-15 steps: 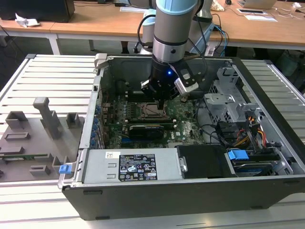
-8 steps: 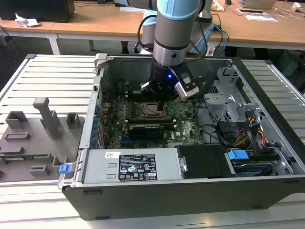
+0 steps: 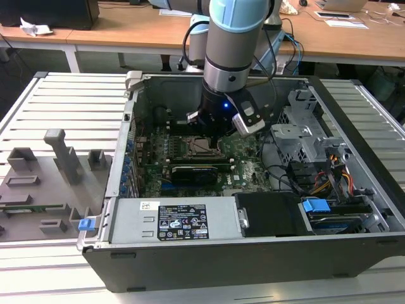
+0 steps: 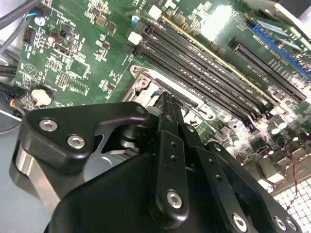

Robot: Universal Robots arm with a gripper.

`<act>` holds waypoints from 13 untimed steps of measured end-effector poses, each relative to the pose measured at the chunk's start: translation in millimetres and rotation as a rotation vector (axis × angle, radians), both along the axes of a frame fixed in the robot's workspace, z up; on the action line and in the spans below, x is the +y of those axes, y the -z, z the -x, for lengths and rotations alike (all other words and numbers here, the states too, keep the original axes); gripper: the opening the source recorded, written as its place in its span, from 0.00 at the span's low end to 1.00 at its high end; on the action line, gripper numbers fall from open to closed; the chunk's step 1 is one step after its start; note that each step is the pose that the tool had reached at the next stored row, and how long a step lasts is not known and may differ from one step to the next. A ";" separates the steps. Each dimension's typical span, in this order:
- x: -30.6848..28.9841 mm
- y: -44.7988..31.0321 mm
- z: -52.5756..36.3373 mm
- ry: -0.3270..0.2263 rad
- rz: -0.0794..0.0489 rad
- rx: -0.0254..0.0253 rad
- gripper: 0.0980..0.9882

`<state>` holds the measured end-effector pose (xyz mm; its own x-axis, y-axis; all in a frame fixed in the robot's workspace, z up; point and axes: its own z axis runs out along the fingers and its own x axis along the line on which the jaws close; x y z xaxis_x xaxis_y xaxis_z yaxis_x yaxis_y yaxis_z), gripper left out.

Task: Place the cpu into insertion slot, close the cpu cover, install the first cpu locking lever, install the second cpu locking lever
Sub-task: 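Install the second cpu locking lever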

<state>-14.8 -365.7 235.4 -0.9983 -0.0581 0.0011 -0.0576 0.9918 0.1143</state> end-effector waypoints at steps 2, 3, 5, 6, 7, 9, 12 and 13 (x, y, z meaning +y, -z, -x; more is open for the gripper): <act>-2.2 0.5 0.0 -0.005 -0.007 0.0000 0.01; -4.7 0.5 0.0 -0.006 -0.009 0.0000 0.01; -8.1 0.6 0.4 -0.006 -0.009 -0.0001 0.01; -9.3 0.6 1.0 -0.006 -0.009 -0.0001 0.01; -10.1 0.6 1.6 -0.005 -0.009 -0.0001 0.01; -12.1 0.6 3.0 -0.006 -0.009 0.0000 0.01; -13.7 0.6 4.6 -0.006 -0.009 0.0000 0.01; -13.8 0.6 5.9 -0.006 -0.010 0.0000 0.01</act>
<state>-20.7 -379.5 234.8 -0.9980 -0.0638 0.0004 -0.0632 0.9903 0.1238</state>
